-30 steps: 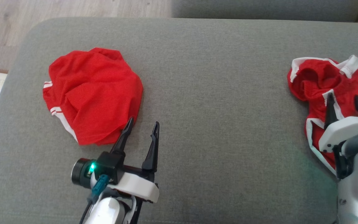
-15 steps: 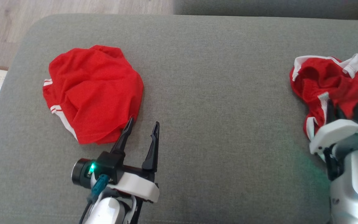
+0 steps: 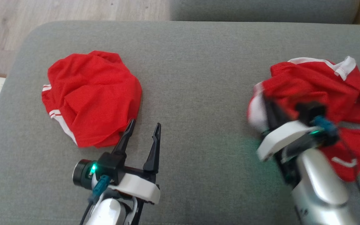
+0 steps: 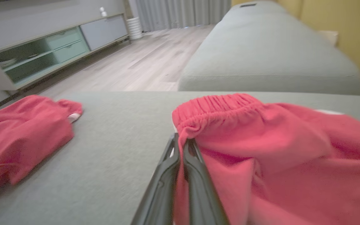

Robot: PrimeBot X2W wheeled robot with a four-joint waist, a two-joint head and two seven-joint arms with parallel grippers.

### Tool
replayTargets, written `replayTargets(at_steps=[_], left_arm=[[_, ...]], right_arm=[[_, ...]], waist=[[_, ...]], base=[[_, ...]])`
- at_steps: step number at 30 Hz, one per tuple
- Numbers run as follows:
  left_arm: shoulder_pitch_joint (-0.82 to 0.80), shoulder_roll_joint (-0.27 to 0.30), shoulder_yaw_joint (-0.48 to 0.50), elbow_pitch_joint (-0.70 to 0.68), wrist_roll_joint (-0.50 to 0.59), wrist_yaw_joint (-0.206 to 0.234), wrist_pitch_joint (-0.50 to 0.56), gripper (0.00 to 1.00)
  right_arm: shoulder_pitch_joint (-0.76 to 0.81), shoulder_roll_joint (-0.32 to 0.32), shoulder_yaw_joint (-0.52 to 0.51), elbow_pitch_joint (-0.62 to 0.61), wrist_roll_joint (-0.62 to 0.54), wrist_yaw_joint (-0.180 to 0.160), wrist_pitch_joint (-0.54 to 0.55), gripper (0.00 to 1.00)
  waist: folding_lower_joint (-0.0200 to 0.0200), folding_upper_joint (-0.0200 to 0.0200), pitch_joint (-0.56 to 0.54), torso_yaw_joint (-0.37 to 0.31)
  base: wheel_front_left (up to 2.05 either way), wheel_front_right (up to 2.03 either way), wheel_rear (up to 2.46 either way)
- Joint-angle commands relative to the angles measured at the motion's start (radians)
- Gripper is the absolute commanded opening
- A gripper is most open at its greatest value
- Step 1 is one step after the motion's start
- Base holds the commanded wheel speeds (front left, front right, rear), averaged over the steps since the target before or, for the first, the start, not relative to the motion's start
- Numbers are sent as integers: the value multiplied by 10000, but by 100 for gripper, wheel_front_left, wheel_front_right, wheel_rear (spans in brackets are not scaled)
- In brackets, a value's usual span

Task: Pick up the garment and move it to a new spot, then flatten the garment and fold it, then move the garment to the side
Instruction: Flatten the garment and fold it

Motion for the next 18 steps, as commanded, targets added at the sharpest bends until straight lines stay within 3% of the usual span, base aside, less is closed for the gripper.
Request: replayTargets(at_steps=[1,9,16,18], left_arm=[[-416,-17,263,-285,-30,21,-53,100],[-372,-17,215,-319,-66,19,-53,100],[-324,-17,176,-318,-75,30,-53,100],[-335,-17,171,-310,-83,44,-53,100]], right_arm=[[-59,-57,477,-381,211,69,33,0],[-40,-580,2994,-322,1421,69,225,0],[-459,-680,4307,469,1944,69,250,0],[-577,-717,4447,720,1993,69,103,100]], waist=[[0,0,-17,37],[0,0,8,319],[0,0,45,440],[0,0,36,446]], base=[[0,0,0],[0,0,0],[0,0,0],[0,0,0]])
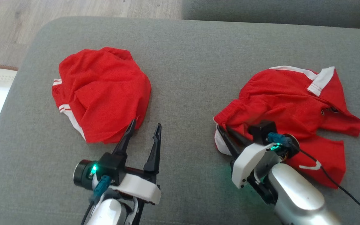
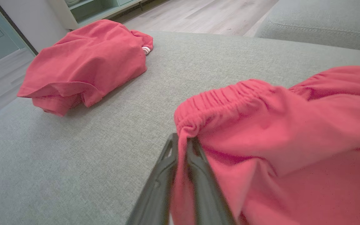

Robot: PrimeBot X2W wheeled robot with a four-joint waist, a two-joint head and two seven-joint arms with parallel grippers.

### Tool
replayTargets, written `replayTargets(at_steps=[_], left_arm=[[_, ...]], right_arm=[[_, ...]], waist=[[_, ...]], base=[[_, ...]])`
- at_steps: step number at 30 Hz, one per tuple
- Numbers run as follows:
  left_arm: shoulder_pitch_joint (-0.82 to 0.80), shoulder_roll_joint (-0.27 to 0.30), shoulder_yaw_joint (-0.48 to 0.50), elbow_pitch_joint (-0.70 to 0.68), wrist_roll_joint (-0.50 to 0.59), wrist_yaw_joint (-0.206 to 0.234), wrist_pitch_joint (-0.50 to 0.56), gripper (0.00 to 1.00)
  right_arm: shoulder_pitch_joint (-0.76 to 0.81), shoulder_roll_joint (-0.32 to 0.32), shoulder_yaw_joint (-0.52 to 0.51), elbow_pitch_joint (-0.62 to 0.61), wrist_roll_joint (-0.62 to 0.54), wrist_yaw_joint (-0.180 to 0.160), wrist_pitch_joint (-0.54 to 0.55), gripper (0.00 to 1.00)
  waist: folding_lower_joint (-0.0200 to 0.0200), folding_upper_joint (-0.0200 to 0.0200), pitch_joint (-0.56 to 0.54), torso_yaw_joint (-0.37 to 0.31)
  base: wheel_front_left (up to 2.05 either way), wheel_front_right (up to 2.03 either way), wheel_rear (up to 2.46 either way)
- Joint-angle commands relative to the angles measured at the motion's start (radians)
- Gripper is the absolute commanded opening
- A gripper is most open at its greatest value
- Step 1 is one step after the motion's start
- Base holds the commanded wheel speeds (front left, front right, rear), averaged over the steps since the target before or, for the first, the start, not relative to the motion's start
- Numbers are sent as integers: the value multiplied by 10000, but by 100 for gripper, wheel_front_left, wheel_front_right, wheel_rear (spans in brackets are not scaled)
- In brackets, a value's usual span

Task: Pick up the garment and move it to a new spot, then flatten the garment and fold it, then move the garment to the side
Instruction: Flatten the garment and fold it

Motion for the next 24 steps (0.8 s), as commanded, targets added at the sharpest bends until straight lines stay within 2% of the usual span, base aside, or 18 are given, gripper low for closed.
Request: replayTargets(at_steps=[1,6,12,19,24], left_arm=[[-342,-17,233,-324,-87,52,-51,100],[-276,-17,322,-325,-73,92,-51,100],[-227,-17,566,-370,-31,108,-51,100],[-241,-17,933,-441,74,33,-51,100],[-359,-17,1136,-371,222,-176,-51,100]], right_arm=[[-413,-1,186,-89,105,69,-235,100],[-480,-118,50,304,170,69,-581,100],[-24,-418,-778,102,129,69,-890,100],[1213,-554,-2883,-993,-225,69,-1193,100],[2316,46,-4838,-2076,-862,69,-1483,100]], waist=[[0,0,-23,-9],[0,0,-131,-186],[0,0,-250,-578],[0,0,-320,-1141],[0,0,-230,-1463]], base=[[0,0,0],[0,0,0],[0,0,0],[0,0,0],[0,0,0]])
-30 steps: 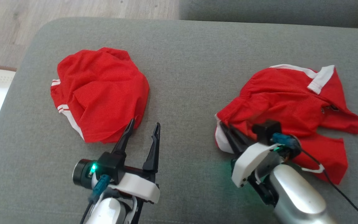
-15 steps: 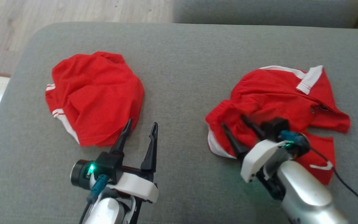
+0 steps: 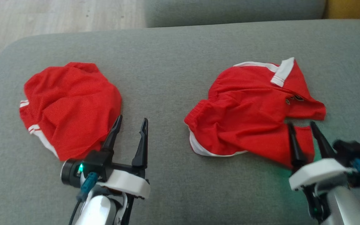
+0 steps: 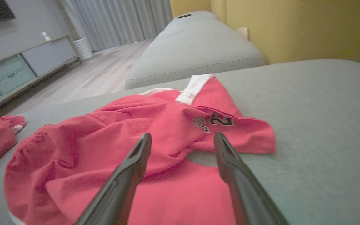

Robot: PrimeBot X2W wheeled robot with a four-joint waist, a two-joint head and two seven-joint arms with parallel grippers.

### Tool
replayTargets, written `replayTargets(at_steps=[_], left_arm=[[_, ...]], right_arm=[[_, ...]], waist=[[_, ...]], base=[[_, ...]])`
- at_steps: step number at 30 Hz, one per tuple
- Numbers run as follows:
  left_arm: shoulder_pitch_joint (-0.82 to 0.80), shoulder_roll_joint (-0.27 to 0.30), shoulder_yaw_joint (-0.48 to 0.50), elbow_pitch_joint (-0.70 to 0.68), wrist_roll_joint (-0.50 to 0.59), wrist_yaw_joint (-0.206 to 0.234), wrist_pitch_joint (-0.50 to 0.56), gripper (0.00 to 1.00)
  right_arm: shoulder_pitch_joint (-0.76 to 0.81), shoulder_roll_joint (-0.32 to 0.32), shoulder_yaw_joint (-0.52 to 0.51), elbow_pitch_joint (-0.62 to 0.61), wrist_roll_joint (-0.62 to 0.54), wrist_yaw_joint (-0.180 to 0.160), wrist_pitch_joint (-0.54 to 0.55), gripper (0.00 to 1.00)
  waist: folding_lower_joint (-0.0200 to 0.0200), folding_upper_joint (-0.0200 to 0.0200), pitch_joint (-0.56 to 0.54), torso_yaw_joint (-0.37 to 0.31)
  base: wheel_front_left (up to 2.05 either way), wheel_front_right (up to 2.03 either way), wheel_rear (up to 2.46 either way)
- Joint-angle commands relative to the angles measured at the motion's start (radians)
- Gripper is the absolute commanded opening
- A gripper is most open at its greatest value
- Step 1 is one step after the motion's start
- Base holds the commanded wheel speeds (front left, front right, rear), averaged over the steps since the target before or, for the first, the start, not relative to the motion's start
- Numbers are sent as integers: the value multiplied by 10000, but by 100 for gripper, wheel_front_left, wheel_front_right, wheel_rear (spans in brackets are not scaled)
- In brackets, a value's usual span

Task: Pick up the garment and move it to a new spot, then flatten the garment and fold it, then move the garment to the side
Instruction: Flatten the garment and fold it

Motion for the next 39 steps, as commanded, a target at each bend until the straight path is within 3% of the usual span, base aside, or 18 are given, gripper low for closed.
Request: replayTargets(at_steps=[1,6,12,16,26,39], left_arm=[[-408,-15,396,-287,155,-73,-51,100],[-671,-15,370,196,311,-633,-51,100],[-1374,116,76,1418,409,-1783,-51,100],[-2031,242,-417,2400,392,-2160,-51,100],[-3535,363,-1400,4660,756,-2265,-51,100],[-4140,275,-1720,5716,1153,-2073,-51,100]], right_arm=[[27,193,-60,-503,-200,69,-153,100],[477,629,-966,-976,-861,69,-37,100],[440,715,-970,-1318,-886,69,115,100],[349,719,-894,-1464,-749,69,131,100],[141,721,-802,-1740,-701,69,223,100],[126,721,-679,-1745,-612,69,239,100]], waist=[[0,0,71,-130],[0,0,263,-393],[0,0,546,-731],[0,0,774,-953],[0,0,1251,-1490],[0,0,1319,-1735]], base=[[0,0,0],[0,0,0],[0,0,0],[0,0,0],[0,0,0],[0,0,0]])
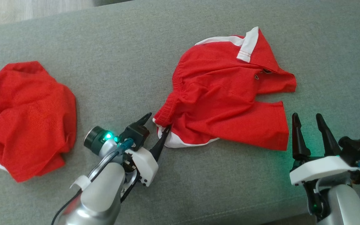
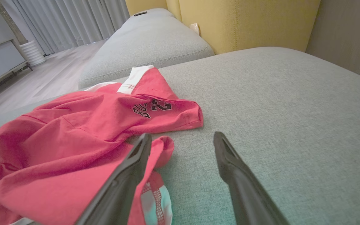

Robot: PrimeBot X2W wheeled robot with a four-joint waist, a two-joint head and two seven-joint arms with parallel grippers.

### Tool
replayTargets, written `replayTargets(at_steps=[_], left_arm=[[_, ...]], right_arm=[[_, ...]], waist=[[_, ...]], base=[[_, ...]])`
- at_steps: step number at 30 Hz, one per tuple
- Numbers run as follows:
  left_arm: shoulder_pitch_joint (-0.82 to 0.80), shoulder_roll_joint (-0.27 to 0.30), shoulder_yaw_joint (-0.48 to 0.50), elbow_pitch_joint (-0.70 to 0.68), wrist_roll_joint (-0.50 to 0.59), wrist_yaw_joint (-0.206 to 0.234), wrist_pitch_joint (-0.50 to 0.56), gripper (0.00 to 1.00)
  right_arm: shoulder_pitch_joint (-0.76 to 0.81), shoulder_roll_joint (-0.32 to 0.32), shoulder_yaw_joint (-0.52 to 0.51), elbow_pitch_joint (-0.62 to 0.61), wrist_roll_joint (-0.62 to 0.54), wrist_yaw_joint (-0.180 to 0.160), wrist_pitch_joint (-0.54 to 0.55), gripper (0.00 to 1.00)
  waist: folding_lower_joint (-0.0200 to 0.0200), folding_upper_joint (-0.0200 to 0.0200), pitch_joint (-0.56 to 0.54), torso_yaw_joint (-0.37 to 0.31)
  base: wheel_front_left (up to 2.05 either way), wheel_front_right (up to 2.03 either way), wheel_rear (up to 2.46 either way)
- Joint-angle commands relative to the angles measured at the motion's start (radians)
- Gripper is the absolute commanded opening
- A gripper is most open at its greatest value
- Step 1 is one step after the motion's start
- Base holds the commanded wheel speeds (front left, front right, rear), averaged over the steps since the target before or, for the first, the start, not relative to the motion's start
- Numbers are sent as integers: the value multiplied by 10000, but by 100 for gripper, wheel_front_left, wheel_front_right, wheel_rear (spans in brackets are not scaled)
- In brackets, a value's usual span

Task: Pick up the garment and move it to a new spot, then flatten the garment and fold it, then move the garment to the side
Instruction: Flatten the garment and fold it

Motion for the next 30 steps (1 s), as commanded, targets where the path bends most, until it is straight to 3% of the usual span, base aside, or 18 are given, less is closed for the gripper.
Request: replayTargets(at_steps=[1,5,6,7,8,14,20,26,30], left_arm=[[-434,119,248,-185,57,53,-53,100],[-448,93,262,-271,-38,49,-53,100],[-438,97,282,-332,-64,48,-53,58],[-422,102,298,-399,-91,44,-53,41],[-393,107,311,-466,-132,34,-53,0],[-166,211,595,-1069,-375,64,-53,0],[123,232,903,-1562,-415,373,-53,0],[232,167,1006,-1734,-403,474,-53,0],[288,117,1042,-1794,-400,498,-53,0]], right_arm=[[-280,-51,274,-289,88,69,36,100],[-271,-51,289,-200,68,69,105,100],[-257,-51,295,-168,52,69,137,100],[-233,-51,310,-137,29,69,170,100],[-203,-51,325,-104,2,69,204,100],[2,-51,559,187,-296,69,626,100],[300,-65,1568,290,-803,69,1129,100],[633,-464,2593,49,-1037,69,1459,100],[730,-760,2504,-63,-1163,69,1575,100]], waist=[[0,0,-4,-2],[0,0,-28,26],[0,0,-42,41],[0,0,-58,60],[0,0,-78,80],[0,0,-193,257],[0,0,-261,459],[0,0,-301,581],[0,0,-389,616]], base=[[0,0,0],[0,0,0],[0,0,0],[0,0,0],[0,0,0],[0,0,0],[0,0,0],[0,0,0],[0,0,0]])
